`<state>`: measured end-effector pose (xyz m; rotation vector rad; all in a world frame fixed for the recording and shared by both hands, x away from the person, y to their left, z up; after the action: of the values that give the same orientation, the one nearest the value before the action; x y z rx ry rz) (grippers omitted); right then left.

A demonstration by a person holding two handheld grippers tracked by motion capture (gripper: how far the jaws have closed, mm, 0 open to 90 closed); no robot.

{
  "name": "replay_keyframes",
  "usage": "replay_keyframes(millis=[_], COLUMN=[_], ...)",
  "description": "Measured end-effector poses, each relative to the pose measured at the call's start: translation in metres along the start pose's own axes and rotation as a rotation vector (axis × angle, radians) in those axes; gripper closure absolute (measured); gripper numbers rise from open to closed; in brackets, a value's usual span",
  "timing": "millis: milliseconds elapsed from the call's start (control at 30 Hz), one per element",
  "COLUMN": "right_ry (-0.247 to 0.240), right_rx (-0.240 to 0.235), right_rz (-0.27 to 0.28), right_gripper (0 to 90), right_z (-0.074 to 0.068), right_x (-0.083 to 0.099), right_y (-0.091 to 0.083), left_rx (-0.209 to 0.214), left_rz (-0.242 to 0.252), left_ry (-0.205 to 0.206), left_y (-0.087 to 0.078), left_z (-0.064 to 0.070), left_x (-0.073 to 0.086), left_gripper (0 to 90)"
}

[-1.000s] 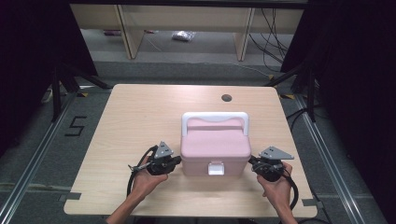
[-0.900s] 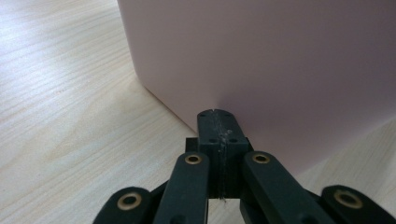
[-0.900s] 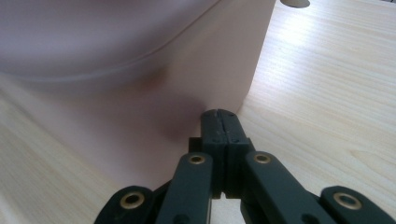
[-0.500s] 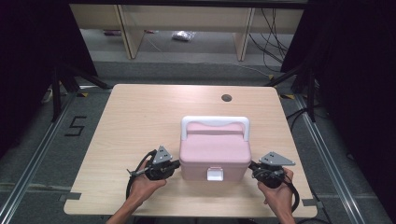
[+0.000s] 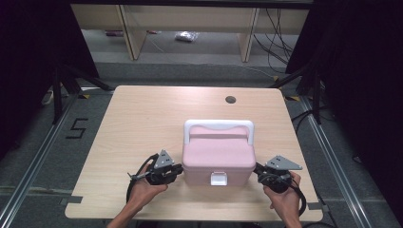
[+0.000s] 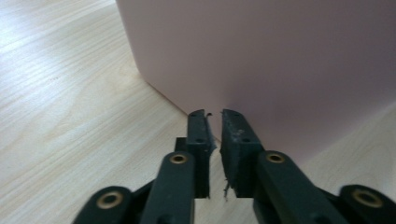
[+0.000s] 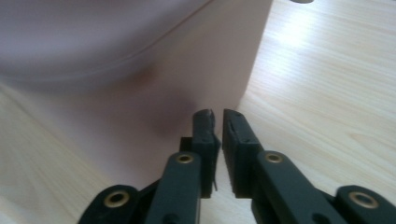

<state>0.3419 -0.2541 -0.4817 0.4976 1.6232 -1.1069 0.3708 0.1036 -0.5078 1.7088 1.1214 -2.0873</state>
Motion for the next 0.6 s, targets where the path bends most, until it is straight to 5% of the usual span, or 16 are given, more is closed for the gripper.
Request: replay_keyframes(millis=[100,200,233,267,467,533,600], right_ry=[-0.037,-0.016,0.028,0.001,0.037,0.004,0.041], right_rx=[0.040,0.035,0.033,0.028,0.016,0.005,0.015], right_rz=[0.026,0.020,0.016,0.021,-0.016,-0.019,-0.041], right_gripper=[74.4,68.1,66.8,65.8,60.5,58.1,54.7], right_z=[0.005,0.008,0.005,0.007,-0.004,-0.003,-0.007], right_x=[-0.001,0.001,0.002,0.003,0.008,0.010,0.013], right_y=[-0.005,-0.009,-0.010,-0.010,-0.019,-0.021,-0.025], left_rx=[-0.017,-0.032,-0.035,-0.046,-0.056,-0.059,-0.062], left_rz=[-0.008,-0.019,-0.024,-0.020,-0.056,-0.064,-0.068], left_ry=[-0.003,-0.014,-0.007,-0.022,-0.004,-0.012,-0.013], left_y=[-0.001,-0.001,-0.001,-0.001,-0.003,-0.003,-0.004], left_z=[-0.003,-0.006,-0.007,-0.007,-0.009,-0.010,-0.011], left_x=[0.000,0.000,0.001,0.001,0.003,0.003,0.003], left_gripper=[70.7,66.1,64.4,62.0,52.1,50.3,46.8])
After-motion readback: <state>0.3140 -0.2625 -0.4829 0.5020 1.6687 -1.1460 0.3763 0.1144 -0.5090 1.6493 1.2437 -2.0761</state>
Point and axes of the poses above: each handheld gripper's, and its own axes: y roughly forward along the jaws, x roughly out of its underside, z roughly to its right, the point moved 2 cm from there along y, roughly forward along the jaws, and after that the axes turned 12 degrees about z, right-handed, at the moved point
